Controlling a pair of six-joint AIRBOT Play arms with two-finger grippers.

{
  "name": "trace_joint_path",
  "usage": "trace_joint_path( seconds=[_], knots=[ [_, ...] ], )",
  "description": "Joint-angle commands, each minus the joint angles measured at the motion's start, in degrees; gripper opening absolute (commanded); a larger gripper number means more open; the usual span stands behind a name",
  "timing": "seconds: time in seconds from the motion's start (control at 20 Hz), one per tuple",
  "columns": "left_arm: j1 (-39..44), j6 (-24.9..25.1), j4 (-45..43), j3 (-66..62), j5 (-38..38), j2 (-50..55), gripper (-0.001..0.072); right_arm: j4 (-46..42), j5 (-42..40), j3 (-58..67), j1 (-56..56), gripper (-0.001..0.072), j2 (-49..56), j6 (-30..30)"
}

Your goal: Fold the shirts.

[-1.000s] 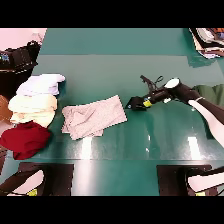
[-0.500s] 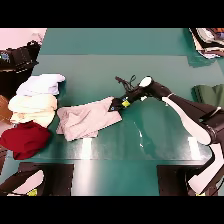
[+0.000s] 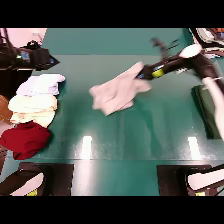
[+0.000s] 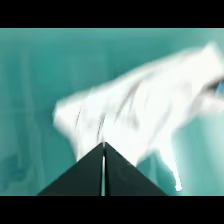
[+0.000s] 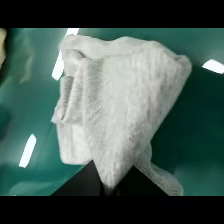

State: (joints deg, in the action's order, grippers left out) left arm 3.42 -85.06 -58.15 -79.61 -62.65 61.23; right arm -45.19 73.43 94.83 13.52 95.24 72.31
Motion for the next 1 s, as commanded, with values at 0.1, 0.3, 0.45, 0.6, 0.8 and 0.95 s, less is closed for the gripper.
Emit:
trace_joint_path(
  seconds=[0.1,0.3,0.45,0.6,0.8,0.95],
  knots=[
    [10.34,-0.07,0.11,0.02,7.41,0.02,0.0023,-5.88,2.03,5.11,-22.84,0.001,-6.25,3.85],
    [14.21,-0.13,0.09,0.02,8.17,0.07,0.0023,-5.86,-1.22,6.6,-37.16,0.0011,-6.25,3.8],
    [14.93,-0.63,0.24,0.02,8.24,0.07,0.0023,-5.81,-5.29,6.6,-44.78,0.0011,-5.86,3.8],
    [14.93,-0.68,0.22,0.02,9.16,0.09,0.0023,-5.29,-5.75,6.6,-49.46,0.001,-4.79,3.76],
    [14.93,-0.66,0.22,0.02,10.38,0.09,0.0023,-2.97,-5.01,8.04,-50.53,0.001,-5.22,3.65],
    [14.93,-0.55,0.09,0.02,10.23,0.09,0.0023,-2.03,-0.61,12.79,-50.53,0.001,-6.05,3.54]
  ],
)
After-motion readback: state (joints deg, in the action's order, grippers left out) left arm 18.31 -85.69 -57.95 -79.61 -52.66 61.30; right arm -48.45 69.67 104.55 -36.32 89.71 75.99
